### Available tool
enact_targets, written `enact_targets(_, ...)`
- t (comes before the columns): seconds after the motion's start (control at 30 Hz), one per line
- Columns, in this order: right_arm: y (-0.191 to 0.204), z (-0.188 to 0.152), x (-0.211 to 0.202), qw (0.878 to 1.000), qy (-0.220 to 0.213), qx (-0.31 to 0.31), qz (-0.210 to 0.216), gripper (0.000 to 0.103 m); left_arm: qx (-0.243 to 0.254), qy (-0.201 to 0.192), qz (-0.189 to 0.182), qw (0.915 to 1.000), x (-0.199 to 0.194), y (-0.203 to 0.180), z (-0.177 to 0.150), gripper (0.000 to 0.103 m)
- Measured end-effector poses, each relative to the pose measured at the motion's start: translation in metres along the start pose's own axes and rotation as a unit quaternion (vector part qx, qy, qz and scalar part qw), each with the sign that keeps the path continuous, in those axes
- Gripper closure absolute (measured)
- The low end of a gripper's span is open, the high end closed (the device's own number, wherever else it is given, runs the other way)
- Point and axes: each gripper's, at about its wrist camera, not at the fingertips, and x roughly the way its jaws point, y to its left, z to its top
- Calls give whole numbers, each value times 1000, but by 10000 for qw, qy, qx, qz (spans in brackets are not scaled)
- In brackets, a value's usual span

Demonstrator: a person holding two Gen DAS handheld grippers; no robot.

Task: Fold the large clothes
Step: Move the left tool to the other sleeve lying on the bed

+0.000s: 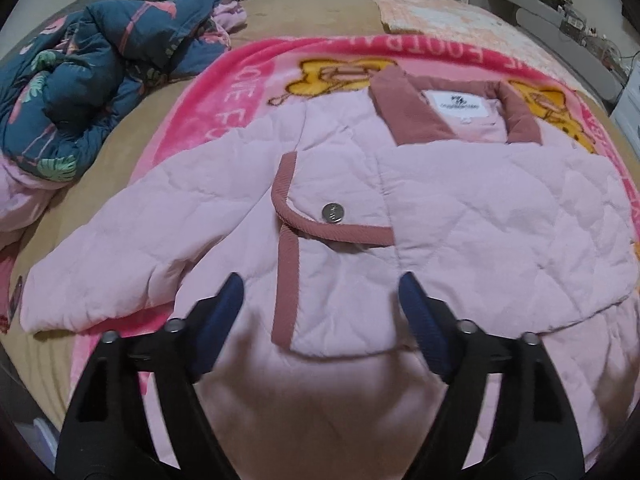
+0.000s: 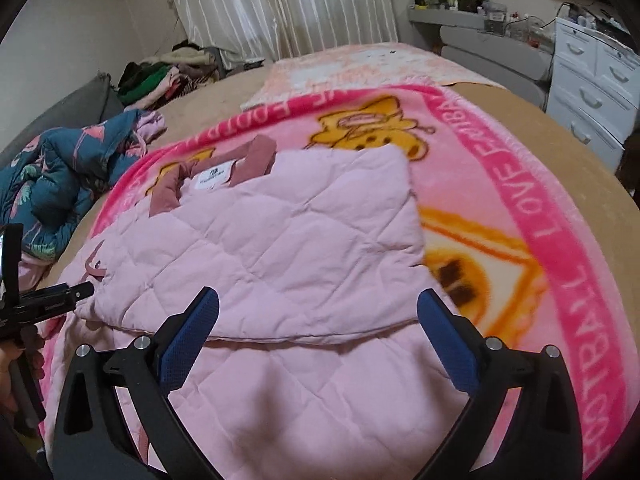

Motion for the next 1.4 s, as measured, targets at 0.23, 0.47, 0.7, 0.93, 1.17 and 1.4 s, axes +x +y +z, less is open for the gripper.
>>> enact_targets(0.23,1,-2,-28,9995,-296,0,133,4,-21,-155,-149,9998,-39,-9,-8,9)
enact_targets(0.47,22,-5,-49,9991,-421,-72,50,4,-100,-355,-348,9987,-68,-6,-14,9)
enact_targets(0.7,57,-9,-66,9980,-544,-326,-10,4,-330,-592,-228,9974,-87,20,-25,9)
enact_targets(0.93,102,-2,-78,9958,-646,-642,18,4,-672,-667,-277,9951,-98,60,-34,9)
enact_targets(1.17,153,8,-86,9925,-728,-964,205,4,-1089,-993,-64,9891,-112,108,-42,9)
enact_targets(1.4,200,8,-87,9885,-766,-1263,338,4,-1426,-1159,303,9825,-114,149,-52,9)
